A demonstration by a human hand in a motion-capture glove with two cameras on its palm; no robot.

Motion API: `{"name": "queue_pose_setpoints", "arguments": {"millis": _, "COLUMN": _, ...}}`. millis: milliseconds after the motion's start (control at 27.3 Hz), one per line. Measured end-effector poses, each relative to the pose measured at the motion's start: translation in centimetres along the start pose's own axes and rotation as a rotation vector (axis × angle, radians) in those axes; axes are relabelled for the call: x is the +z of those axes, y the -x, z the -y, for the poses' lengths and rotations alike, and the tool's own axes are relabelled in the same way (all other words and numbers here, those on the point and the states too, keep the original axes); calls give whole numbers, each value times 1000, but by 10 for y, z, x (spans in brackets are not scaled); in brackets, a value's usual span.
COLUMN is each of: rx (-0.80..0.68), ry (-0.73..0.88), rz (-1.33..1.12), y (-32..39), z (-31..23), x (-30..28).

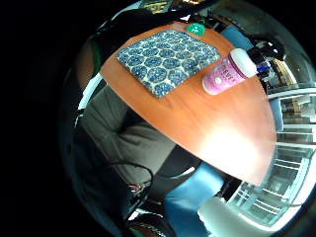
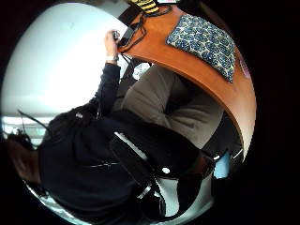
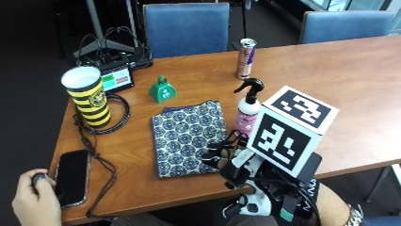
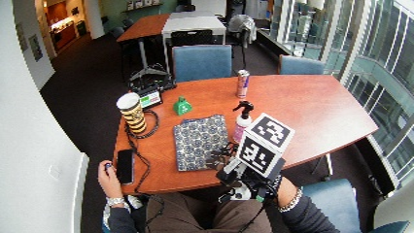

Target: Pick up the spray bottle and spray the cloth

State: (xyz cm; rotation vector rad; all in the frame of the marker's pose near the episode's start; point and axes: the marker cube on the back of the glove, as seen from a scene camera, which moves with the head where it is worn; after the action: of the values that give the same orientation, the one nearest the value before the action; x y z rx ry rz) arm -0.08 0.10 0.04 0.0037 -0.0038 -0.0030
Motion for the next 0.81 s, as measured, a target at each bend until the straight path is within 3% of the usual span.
{"name": "queue_pose_setpoints", "arguments": {"millis": 550, "rx": 20, "ry": -16, "rz": -13, "y": -5, "z": 4, "x": -1}}
{"name": "queue_pose_setpoints", "arguments": {"millis": 806, "rx": 79, "ry": -118, "rz": -6, "y": -38, "z": 25, "x": -14}}
